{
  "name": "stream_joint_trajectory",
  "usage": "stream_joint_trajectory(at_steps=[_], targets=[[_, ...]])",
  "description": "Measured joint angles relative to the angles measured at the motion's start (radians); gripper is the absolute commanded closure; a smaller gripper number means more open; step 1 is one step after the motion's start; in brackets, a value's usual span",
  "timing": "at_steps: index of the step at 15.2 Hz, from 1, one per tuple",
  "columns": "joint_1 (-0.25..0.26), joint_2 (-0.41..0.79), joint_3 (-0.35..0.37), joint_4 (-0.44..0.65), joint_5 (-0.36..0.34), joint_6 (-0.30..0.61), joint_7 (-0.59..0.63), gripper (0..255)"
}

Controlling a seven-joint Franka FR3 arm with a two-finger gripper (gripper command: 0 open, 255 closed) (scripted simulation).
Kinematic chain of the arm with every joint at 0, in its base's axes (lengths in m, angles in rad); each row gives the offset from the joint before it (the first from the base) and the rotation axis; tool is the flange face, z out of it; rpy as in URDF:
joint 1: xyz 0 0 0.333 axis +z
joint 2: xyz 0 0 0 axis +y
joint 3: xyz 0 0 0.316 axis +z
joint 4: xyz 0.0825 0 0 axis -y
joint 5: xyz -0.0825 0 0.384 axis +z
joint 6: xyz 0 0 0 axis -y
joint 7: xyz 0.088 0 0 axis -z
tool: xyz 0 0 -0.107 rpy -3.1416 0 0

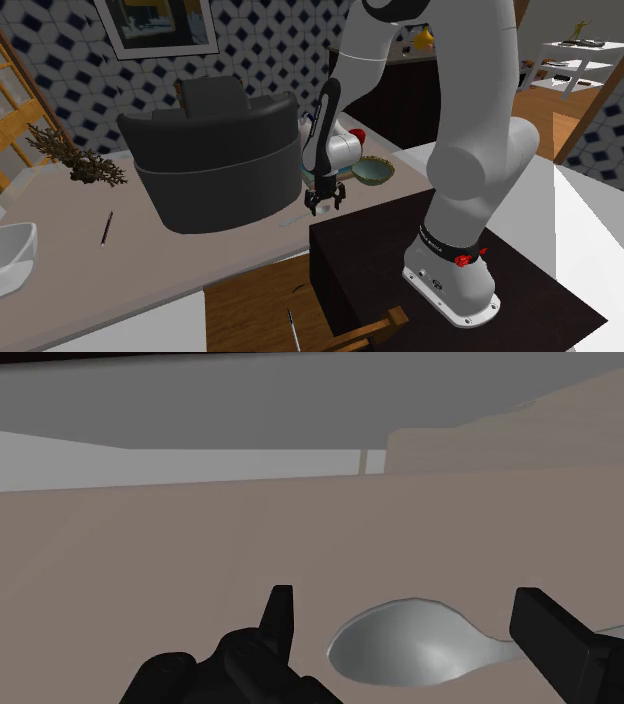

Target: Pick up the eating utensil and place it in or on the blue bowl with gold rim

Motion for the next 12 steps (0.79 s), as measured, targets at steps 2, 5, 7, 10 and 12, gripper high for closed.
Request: stream_joint_trajectory(at_steps=[2,5,7,10,12], targets=[[0.0,0.0,0.0,0.0,0.0,0.0,0.0,255],[0.0,0.0,0.0,0.0,0.0,0.0,0.0,255],[0.0,0.0,0.0,0.0,0.0,0.0,0.0,255],[0.0,0.0,0.0,0.0,0.0,0.0,0.0,255],[0.0,-0.009,0.001,-0.004,0.0,-0.005,0.0,255]])
